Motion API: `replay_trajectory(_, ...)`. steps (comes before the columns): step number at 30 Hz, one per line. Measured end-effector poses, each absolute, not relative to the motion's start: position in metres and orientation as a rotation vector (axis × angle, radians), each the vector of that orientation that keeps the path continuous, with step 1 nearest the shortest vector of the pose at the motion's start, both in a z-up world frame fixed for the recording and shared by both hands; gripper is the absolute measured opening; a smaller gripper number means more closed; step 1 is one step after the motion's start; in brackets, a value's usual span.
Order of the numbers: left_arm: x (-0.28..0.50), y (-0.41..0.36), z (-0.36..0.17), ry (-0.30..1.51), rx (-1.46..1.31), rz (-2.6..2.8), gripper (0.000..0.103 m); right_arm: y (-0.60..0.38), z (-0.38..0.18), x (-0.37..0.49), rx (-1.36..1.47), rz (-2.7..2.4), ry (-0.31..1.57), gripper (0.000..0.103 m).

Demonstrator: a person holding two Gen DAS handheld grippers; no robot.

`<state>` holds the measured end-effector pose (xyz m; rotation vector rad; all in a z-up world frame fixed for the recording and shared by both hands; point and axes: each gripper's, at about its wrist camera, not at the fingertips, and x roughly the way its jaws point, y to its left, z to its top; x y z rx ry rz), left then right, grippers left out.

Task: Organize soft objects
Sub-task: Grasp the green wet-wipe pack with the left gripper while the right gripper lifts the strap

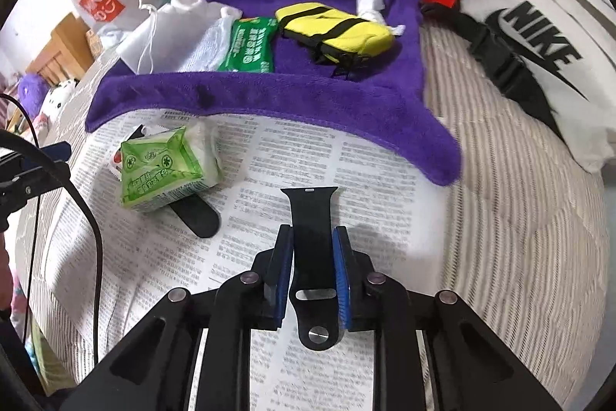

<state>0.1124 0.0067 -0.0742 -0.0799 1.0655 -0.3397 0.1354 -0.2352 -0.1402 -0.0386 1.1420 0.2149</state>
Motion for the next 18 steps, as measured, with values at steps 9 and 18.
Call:
replay_trajectory(9,0.123,-0.030,-0.075,1.035,0.003,-0.451,0.068,-0.261,-0.123,0.112,-0.032,0.166,1.119,0.021)
replay_trajectory(18,0.143,-0.059,-0.091,1.050,0.120,-0.509,0.073,-0.281,-0.117,0.102,0.002,0.124,1.109,0.021)
